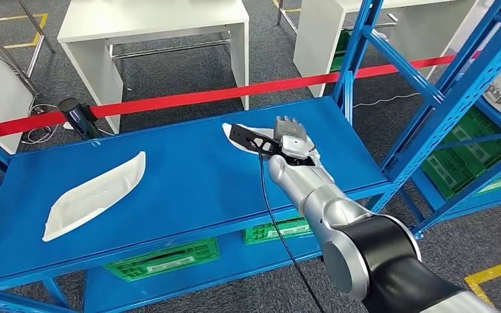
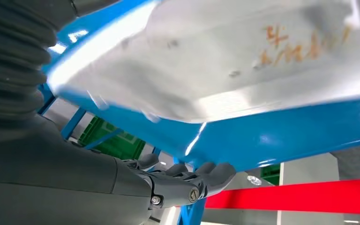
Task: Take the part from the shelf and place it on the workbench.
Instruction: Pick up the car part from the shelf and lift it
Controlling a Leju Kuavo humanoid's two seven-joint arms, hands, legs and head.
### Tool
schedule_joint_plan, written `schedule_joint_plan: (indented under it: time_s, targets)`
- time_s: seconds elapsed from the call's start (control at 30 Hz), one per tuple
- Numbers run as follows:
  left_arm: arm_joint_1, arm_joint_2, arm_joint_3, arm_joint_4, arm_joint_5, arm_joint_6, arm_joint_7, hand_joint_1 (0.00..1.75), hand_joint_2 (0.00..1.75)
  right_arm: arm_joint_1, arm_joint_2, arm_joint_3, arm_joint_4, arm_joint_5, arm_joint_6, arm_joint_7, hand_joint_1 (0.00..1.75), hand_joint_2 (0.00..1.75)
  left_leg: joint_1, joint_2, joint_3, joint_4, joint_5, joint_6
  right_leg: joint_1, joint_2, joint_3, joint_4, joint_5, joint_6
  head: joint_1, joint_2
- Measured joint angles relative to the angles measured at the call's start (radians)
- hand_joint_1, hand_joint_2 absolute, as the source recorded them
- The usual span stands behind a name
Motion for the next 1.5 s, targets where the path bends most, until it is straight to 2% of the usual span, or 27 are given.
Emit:
schedule_joint_plan:
  time_s: [0.23,0.37,1.5]
  targets:
    - [0.0,-0.002,0.0,0.0,-0.005,0.0,0.004,0.0,0.0,0.0,0.0,0.0,0.0,0.005,0.0,0.002,0.0,0.0,-0.002,0.0,-0.001,0.001,0.0,0.008,-0.002,0.0,0.004,-0.009,0.004,0.016,0.0,0.0]
    - [0.0,-0.002,0.0,0.0,-0.005,0.0,0.007,0.0,0.0,0.0,0.0,0.0,0.0,0.014,0.0,0.009,0.0,1.75,-0.002,0.0,-0.001,0.001,-0.001,0.009,-0.002,0.0,0.003,-0.009,0.004,0.02,0.0,0.0]
    - [0.0,-0.002,0.0,0.0,-0.005,0.0,0.003,0.0,0.0,0.0,0.0,0.0,0.0,0.023,0.003,0.011,0.0,1.75,-0.001,0.0,-0.001,0.0,-0.001,0.009,-0.001,0.0,0.003,-0.008,0.002,0.022,0.0,0.0]
